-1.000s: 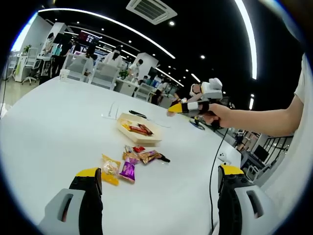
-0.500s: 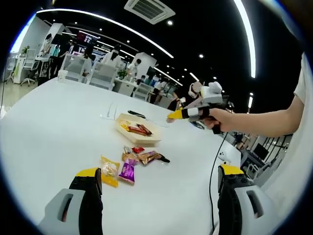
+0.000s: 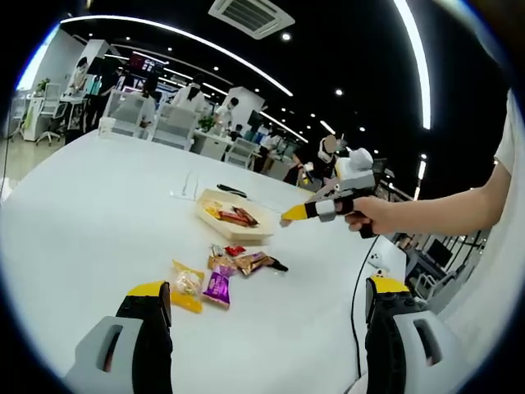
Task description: Place the target food into the container with the food tongs after gripping and lifting it, then release it inside without dropping or visibly crushing the food.
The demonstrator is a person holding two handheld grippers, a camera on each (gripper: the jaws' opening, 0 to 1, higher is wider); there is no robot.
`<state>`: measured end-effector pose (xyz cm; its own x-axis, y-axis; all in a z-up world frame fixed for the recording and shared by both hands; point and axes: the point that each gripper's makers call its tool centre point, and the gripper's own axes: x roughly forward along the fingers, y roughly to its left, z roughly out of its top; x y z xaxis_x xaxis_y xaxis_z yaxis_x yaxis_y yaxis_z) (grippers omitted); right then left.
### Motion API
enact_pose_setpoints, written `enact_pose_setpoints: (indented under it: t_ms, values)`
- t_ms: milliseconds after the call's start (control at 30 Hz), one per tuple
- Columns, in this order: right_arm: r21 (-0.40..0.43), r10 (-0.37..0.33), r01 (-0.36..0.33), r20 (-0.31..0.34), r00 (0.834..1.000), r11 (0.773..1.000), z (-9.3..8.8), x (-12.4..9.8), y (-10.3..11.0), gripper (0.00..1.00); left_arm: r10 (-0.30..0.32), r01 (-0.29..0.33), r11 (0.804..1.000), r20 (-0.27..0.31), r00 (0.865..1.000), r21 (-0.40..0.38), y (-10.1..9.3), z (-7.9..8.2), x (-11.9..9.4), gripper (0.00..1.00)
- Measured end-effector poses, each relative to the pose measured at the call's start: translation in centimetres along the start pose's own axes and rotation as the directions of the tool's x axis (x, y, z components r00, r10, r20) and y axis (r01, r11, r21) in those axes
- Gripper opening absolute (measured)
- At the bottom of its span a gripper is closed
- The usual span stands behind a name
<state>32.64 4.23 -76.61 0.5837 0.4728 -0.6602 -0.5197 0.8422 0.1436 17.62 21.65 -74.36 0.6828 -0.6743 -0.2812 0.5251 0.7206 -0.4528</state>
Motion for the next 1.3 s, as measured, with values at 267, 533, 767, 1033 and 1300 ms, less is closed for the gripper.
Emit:
enact_pose_setpoints:
  t_ms: [267, 533, 767, 1033, 1300]
  values:
    - [-0.023, 0.005, -0.006, -0.043, 0.999, 1.000, -1.9, 0.3, -0.2, 0.28, -0.007, 0.007, 1.000, -0.008, 1.000, 0.002, -0.6, -0.4, 0.1, 0.99]
    - [-0.058, 0.005, -0.010, -0.082, 0.997, 0.998, -3.4, 0.5, -0.1, 0.28, -0.009, 0.009, 1.000, -0.010, 1.000, 0.000, -0.7, -0.6, 0.2, 0.99]
    - [-0.091, 0.002, -0.011, -0.107, 0.994, 0.996, -4.3, 0.8, -0.1, 0.28, -0.006, 0.006, 1.000, -0.013, 1.000, -0.001, -0.5, -0.7, 0.0, 0.99]
    - [-0.113, 0.002, -0.017, -0.135, 0.991, 0.993, -5.7, 1.9, -0.2, 0.28, -0.006, 0.006, 1.000, -0.017, 1.000, -0.006, -0.4, -0.9, 0.2, 0.99]
    - [-0.139, 0.010, -0.030, -0.143, 0.990, 0.990, -6.1, 2.6, 0.3, 0.27, -0.004, 0.004, 1.000, -0.026, 1.000, -0.007, -0.2, -1.0, 0.0, 0.99]
